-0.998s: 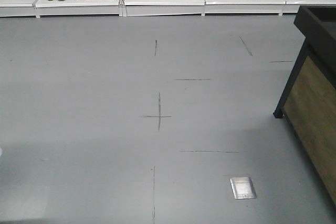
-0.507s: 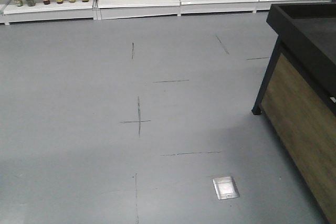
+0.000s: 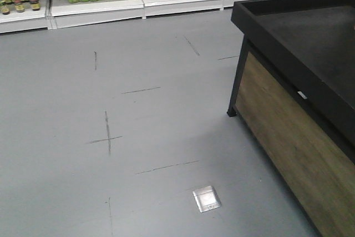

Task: Pick three apples into basket with both arms
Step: 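Turn the base toward the light-blue basket beside the apple table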

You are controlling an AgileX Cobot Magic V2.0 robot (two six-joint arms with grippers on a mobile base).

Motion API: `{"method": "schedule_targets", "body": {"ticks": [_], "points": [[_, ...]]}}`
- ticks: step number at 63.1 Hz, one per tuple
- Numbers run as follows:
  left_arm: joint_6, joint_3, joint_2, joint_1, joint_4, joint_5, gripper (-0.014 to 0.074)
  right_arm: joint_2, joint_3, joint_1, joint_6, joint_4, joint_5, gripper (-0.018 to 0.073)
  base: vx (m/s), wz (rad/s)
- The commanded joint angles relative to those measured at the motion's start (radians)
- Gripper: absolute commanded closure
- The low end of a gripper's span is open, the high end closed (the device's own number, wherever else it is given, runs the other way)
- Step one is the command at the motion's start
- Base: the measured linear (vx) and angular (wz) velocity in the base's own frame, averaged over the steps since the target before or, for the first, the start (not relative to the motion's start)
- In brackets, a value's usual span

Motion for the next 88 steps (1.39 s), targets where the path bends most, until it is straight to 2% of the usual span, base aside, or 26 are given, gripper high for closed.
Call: {"method": "schedule_targets", "body": {"ticks": [1,88], "points": [[-0.006,0.003,-0.016,0.001,-0.009,-0.070,0.0603,-0.013,0.013,-0.004,-0.001,-0.010,-0.075,0.0568,0.09,-0.36],[-0.006,0.003,-0.016,0.001,-0.009,-0.070,0.0603,-0.013,0.013,-0.004,-0.001,-0.010,-0.075,0.0568,0.10,-0.43]]}}
